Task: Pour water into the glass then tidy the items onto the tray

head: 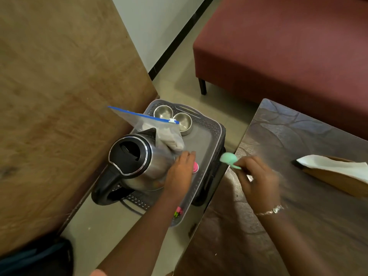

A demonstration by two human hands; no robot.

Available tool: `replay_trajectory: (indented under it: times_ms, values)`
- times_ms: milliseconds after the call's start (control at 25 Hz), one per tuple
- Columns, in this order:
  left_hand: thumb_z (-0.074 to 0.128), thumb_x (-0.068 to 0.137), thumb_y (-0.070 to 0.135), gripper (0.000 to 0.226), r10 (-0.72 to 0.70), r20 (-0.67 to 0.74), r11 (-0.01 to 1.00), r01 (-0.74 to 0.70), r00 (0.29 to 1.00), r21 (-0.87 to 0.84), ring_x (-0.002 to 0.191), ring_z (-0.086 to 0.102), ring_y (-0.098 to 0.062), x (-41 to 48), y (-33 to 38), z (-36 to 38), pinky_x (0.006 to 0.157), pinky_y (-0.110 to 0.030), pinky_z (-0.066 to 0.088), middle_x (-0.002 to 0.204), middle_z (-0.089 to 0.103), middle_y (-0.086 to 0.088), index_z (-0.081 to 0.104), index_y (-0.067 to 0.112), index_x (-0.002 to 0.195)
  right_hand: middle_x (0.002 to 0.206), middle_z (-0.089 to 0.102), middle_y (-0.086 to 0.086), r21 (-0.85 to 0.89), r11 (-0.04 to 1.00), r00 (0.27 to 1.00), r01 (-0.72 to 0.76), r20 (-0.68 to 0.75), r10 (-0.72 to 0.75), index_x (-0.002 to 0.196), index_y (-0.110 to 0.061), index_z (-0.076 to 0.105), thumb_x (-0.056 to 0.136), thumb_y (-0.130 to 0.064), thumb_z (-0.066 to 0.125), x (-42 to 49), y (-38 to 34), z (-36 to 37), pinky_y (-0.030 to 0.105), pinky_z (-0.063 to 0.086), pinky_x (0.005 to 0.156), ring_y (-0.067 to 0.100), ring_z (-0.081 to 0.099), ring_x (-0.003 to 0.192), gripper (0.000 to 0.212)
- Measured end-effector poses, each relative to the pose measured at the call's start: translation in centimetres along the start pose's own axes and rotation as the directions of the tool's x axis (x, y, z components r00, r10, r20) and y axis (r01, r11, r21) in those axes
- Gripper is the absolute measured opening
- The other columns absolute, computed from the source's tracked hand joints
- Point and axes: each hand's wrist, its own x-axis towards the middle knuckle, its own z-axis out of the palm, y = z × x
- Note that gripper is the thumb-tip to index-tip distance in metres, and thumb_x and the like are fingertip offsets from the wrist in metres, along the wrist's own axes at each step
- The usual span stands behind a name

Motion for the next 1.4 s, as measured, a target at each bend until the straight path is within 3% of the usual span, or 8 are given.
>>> replay_trajectory:
  times_ms: [160, 360, 560, 680, 880, 960, 1160, 1400]
  values:
    - [0.066, 0.075, -0.005, 0.047, -0.063, -0.054, 0.978, 0.051, 0.997, -0.204, 0.104, 0.063, -0.025, -4.0, -1.1, -0.5, 0.08, -0.031, 0.057, 0.12, 0.062, -0.012, 0.058, 0.007, 0.12, 0.08, 0.066, 0.016, -0.109, 0.976, 0.972, 0.19, 0.164, -0.171, 0.078, 0.001, 0.064, 0.075, -0.002, 0.068, 5.6, -1.1, 4.8, 0.031, 0.052, 0.051, 0.03, 0.062, 0.06, 0.005]
    - [0.085, 0.051, 0.002, 0.051, -0.017, 0.031, 0.981, 0.022, 0.999, -0.191, 0.082, 0.069, -0.015, -8.1, -2.1, -0.3, 0.061, -0.019, 0.057, 0.097, 0.069, -0.002, 0.068, 0.013, 0.097, 0.108, 0.057, 0.018, -0.343, 0.9, 0.848, 0.269, 0.527, -0.053, 0.102, -0.001, 0.057, 0.085, -0.005, 0.05, 9.6, 0.9, 10.8, 0.04, 0.051, 0.064, 0.04, 0.061, 0.08, 0.019]
    - [0.087, 0.049, 0.005, 0.051, -0.058, 0.041, 0.988, 0.063, 0.997, -0.141, 0.082, 0.07, -0.012, -9.0, -2.9, -0.6, 0.06, -0.02, 0.058, 0.098, 0.069, 0.0, 0.068, 0.014, 0.096, 0.103, 0.058, 0.016, -0.297, 0.897, 0.764, 0.329, 0.642, -0.068, 0.096, -0.004, 0.058, 0.081, -0.002, 0.053, 9.6, 3.2, 11.6, 0.044, 0.053, 0.064, 0.039, 0.061, 0.079, 0.017]
    - [0.086, 0.053, 0.006, 0.047, -0.079, 0.076, 0.986, 0.089, 0.994, -0.139, 0.084, 0.07, -0.014, -8.7, -3.1, -0.6, 0.062, -0.021, 0.059, 0.101, 0.069, -0.003, 0.068, 0.013, 0.097, 0.114, 0.055, 0.011, -0.29, 0.845, 0.658, 0.45, 0.747, -0.094, 0.11, -0.008, 0.057, 0.081, -0.003, 0.052, 10.3, 4.0, 11.7, 0.042, 0.054, 0.071, 0.035, 0.062, 0.086, 0.03]
    - [0.083, 0.057, 0.003, 0.045, -0.067, 0.05, 0.985, 0.073, 0.997, -0.154, 0.086, 0.07, -0.019, -8.5, -3.3, -0.4, 0.061, -0.026, 0.06, 0.104, 0.068, -0.007, 0.066, 0.009, 0.098, 0.138, 0.041, 0.005, -0.297, 0.703, 0.46, 0.647, 0.887, -0.049, 0.127, -0.014, 0.048, 0.084, -0.04, 0.057, 11.2, 4.2, 12.4, 0.035, 0.051, 0.083, 0.027, 0.06, 0.103, 0.052]
    - [0.084, 0.056, 0.004, 0.045, -0.056, 0.05, 0.986, 0.063, 0.997, -0.157, 0.083, 0.071, -0.016, -8.8, -3.2, -0.4, 0.06, -0.022, 0.059, 0.101, 0.069, -0.005, 0.067, 0.011, 0.097, 0.139, 0.041, 0.005, -0.316, 0.68, 0.438, 0.661, 0.899, -0.008, 0.128, -0.017, 0.049, 0.087, -0.037, 0.051, 10.8, 4.0, 12.8, 0.04, 0.052, 0.088, 0.029, 0.057, 0.11, 0.046]
    - [0.083, 0.059, 0.006, 0.046, -0.063, 0.072, 0.986, 0.073, 0.995, -0.15, 0.088, 0.069, -0.013, -9.6, -2.8, -0.1, 0.064, -0.02, 0.059, 0.101, 0.067, -0.002, 0.066, 0.013, 0.101, 0.13, 0.047, 0.012, -0.387, 0.587, 0.465, 0.711, 0.885, 0.02, 0.13, -0.015, 0.046, 0.086, -0.015, 0.048, 10.4, 3.3, 13.6, 0.044, 0.049, 0.091, 0.032, 0.05, 0.115, 0.044]
    - [0.053, 0.089, 0.011, 0.036, -0.129, 0.052, 0.979, 0.136, 0.99, -0.153, 0.111, 0.056, -0.018, -10.3, -2.4, -0.4, 0.084, -0.027, 0.053, 0.126, 0.053, -0.004, 0.051, 0.013, 0.125, 0.14, 0.039, 0.023, -0.476, 0.802, 0.827, 0.361, 0.56, -0.04, 0.132, -0.008, 0.042, 0.082, -0.003, 0.054, 6.0, 2.4, 9.5, 0.048, 0.038, 0.103, 0.04, 0.035, 0.13, 0.052]
